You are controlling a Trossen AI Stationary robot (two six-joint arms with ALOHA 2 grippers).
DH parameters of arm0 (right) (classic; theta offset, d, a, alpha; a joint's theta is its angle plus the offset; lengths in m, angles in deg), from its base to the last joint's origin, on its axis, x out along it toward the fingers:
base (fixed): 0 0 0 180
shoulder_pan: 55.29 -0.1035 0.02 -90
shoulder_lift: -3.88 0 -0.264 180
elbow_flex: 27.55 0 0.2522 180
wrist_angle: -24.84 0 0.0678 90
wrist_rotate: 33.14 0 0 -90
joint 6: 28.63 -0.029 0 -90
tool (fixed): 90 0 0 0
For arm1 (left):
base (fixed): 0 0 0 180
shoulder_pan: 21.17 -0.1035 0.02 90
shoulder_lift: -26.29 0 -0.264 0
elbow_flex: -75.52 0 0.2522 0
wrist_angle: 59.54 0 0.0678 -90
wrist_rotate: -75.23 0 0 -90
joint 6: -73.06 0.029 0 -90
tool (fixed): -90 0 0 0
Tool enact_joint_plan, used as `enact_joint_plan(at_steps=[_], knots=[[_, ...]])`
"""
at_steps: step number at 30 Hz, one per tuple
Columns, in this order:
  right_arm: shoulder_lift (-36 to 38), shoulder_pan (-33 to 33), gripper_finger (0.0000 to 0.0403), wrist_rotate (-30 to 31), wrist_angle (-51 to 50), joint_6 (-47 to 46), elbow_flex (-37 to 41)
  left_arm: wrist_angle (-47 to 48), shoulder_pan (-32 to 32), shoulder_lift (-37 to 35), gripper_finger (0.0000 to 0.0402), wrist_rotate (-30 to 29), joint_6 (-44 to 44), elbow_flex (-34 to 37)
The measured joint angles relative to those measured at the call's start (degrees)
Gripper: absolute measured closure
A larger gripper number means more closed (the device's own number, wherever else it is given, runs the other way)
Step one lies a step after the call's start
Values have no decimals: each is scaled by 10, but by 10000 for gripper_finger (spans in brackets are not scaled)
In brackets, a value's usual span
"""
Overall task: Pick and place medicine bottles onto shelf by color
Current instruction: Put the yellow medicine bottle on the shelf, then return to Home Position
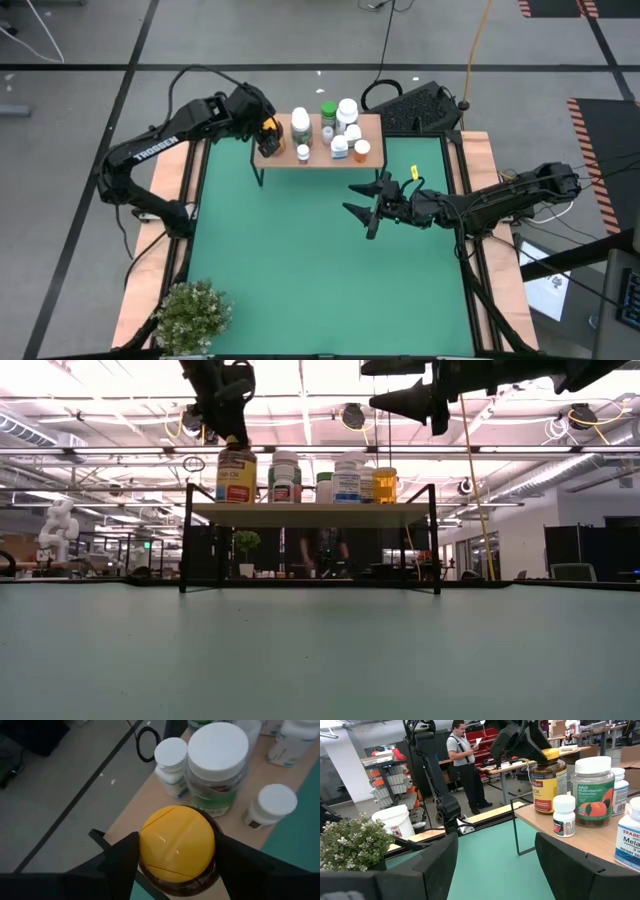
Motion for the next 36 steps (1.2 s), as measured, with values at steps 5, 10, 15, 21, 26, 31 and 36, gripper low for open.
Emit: enact_joint_plan(at_steps=[5,10,15,21,26,31,36], knots=[[0,0,145,0,0,0,0,0,0,0,118,0,4,0],[0,0,145,0,-2,0,0,19,2,-6,71,0,-20,0],[0,0,145,0,-13,0,0,25,8,-39,44,0,-18,0],[0,5,145,1,-25,-8,0,22,36,-113,49,-1,-41,2],[0,4,145,0,-25,-19,0,-34,135,-194,70,0,-115,101],[0,4,145,-1,-28,-19,0,-238,277,-270,96,1,-145,286],[0,4,145,-2,-37,-18,0,-406,338,-281,120,0,-115,390]])
